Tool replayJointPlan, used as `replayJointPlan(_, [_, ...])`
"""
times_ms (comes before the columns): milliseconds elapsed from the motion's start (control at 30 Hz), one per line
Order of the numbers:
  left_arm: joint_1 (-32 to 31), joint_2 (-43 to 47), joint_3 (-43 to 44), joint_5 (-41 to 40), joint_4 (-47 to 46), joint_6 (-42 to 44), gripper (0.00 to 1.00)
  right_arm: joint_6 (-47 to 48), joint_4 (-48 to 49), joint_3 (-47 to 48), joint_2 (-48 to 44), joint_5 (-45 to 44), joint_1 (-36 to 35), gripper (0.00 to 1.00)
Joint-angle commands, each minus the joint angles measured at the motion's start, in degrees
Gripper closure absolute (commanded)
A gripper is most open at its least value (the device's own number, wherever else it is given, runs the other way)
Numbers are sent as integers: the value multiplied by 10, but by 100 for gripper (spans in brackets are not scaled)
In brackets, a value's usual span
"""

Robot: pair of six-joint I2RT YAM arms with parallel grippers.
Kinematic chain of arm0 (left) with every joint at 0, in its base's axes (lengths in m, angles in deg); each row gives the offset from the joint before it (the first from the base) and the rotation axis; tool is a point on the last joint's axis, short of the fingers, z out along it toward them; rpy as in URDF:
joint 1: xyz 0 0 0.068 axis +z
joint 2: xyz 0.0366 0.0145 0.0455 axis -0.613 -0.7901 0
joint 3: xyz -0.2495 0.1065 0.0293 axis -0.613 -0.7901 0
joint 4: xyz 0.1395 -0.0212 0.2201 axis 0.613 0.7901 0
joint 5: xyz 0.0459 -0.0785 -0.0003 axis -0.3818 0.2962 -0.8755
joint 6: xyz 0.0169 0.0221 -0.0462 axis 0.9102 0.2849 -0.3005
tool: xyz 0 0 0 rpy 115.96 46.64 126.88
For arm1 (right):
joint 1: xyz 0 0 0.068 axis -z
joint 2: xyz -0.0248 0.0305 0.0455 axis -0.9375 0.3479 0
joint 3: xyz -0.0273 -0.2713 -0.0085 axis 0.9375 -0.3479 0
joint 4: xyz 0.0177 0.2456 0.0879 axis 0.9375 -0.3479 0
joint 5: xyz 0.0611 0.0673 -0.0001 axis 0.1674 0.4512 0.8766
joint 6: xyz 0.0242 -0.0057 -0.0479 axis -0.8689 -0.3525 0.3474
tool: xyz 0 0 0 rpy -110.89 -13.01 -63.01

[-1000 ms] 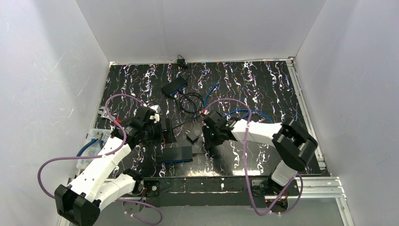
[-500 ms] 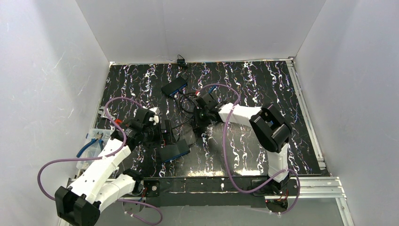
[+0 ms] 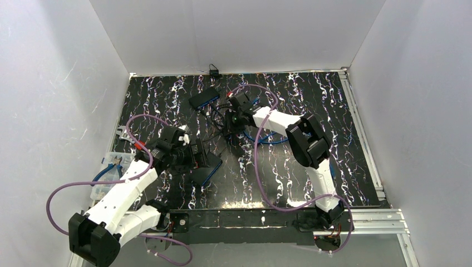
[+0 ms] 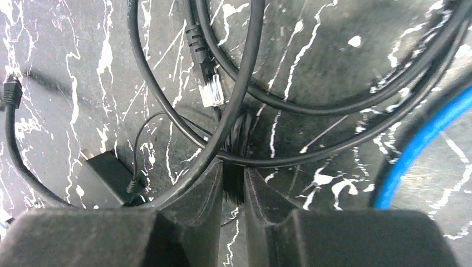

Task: Insert the plug into the switch port
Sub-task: Adjust the switch port at the center of the board.

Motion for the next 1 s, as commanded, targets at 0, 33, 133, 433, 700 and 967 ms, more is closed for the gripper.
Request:
replayJointPlan(0, [6,-5,-19,-3,-12,-11,2,43,-22,19,-32,4,17,70])
replayJointPlan(33, [7,-9,-23,-4,-15,-11,2,49,-15,-1,-52,2,19,67])
replayJointPlan(133, [9,-21,-38,-11,-32,-7,2,63,16,-71,-122,4,21,59])
replayJointPlan(433, [9,-43,-52,-31,-75,19,2,102,26,-253,-329,-35,22,51])
replayJointPlan(700, [10,-60,-65,-64,-117,35,2,142,-10,-294,-398,-80,41,49])
replayJointPlan(967, [10,-79,-92,-111,-161,25,2,140,-12,-301,-417,-55,41,49])
